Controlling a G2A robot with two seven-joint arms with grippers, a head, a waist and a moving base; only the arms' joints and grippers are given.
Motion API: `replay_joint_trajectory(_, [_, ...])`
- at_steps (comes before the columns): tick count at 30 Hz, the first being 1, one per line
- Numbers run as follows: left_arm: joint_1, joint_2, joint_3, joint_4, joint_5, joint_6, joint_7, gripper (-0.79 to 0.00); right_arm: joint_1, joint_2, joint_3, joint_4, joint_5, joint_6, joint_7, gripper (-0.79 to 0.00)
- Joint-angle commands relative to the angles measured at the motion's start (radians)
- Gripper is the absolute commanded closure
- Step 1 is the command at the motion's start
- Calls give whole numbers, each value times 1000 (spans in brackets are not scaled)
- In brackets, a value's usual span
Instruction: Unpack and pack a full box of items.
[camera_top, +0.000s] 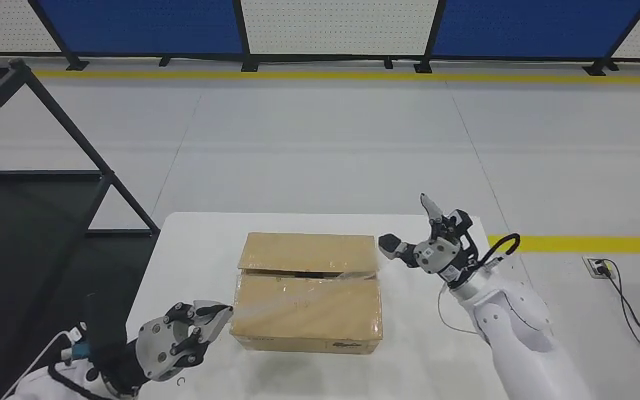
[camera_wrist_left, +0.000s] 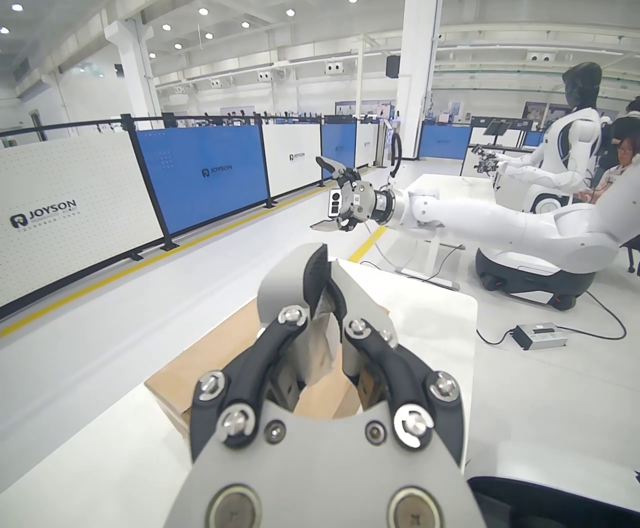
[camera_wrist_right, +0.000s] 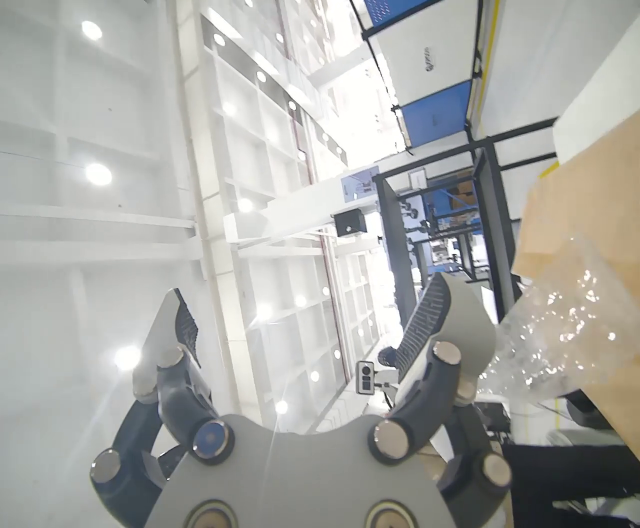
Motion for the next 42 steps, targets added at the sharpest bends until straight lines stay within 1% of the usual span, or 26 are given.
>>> replay_joint_trajectory(1, [8,3,-15,0,5,-25,-7,0,11,5,2,5,-36,51,32,-785])
replay_joint_trajectory(3, [15,6,-24,-2,14,-43,-10,0,15,8,0,8,-58,71,45,-785])
replay_joint_trajectory(6, [20,11,-25,-10,22,-43,-5,0,26,12,-10,9,-103,100,81,-785])
replay_joint_trajectory(10, [13,21,-13,-12,30,-43,19,0,36,15,-18,20,-139,94,112,-785])
replay_joint_trajectory(16, [-11,41,14,9,55,-43,68,0,46,14,-23,43,-140,75,120,-785])
replay_joint_trajectory(21, [-42,68,41,43,87,-43,112,0,62,15,-41,56,-180,78,136,-785])
replay_joint_trajectory(27, [-92,110,79,106,125,-43,176,0,86,15,-58,80,-217,83,131,-785])
replay_joint_trajectory(34, [-166,163,123,192,205,-43,250,0,104,25,-30,95,-227,108,185,-785])
replay_joint_trajectory(36, [-188,175,132,205,257,-43,248,0,102,30,-13,91,-228,112,208,-785])
replay_joint_trajectory(42, [-188,175,132,205,257,-43,248,0,79,43,27,54,-251,117,228,-785])
